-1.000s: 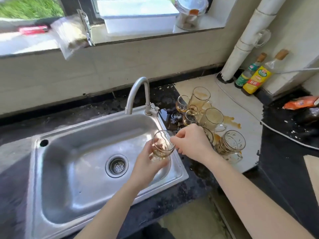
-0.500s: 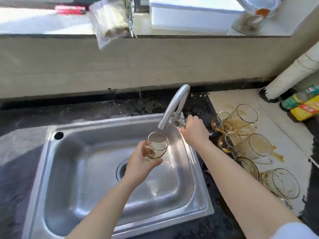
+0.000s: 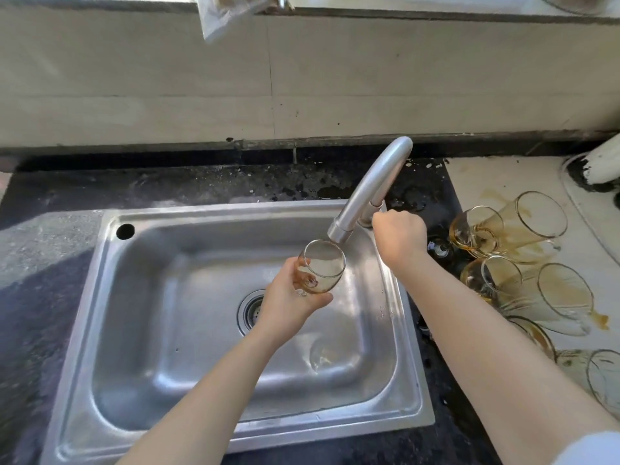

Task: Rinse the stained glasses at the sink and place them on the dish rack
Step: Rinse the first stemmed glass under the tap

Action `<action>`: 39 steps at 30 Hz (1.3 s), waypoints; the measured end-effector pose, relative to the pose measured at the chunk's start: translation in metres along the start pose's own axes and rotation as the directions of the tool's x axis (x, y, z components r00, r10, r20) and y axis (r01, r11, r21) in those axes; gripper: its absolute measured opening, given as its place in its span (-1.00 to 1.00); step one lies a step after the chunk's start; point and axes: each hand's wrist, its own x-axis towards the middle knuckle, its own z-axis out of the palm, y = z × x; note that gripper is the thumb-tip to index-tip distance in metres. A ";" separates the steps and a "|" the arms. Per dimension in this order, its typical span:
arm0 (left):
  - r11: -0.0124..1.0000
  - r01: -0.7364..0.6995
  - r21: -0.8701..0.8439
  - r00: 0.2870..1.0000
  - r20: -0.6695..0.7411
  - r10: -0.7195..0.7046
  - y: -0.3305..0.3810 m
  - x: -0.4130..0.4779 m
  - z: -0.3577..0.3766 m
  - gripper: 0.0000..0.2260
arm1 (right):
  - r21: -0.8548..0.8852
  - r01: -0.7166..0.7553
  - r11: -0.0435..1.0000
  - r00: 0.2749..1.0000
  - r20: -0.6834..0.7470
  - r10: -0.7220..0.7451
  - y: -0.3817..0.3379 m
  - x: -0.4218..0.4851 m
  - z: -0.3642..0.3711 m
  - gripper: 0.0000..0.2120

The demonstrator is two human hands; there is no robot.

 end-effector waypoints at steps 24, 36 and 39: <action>0.992 0.020 -0.123 1.000 0.024 -0.017 -0.004 0.003 -0.015 -0.50 | 0.907 -0.123 0.402 0.989 0.077 0.129 -0.005 -0.066 -0.033 -0.77; 0.957 0.062 -0.283 0.984 0.175 -0.012 -0.002 -0.009 -0.021 -0.60 | 0.987 -0.159 -0.003 0.979 0.158 -0.131 -0.058 -0.089 -0.023 -0.52; 0.957 0.029 -0.289 0.992 0.129 0.009 -0.002 -0.008 -0.014 -0.60 | 0.987 -0.139 0.080 0.985 0.146 -0.091 -0.058 -0.086 -0.022 -0.48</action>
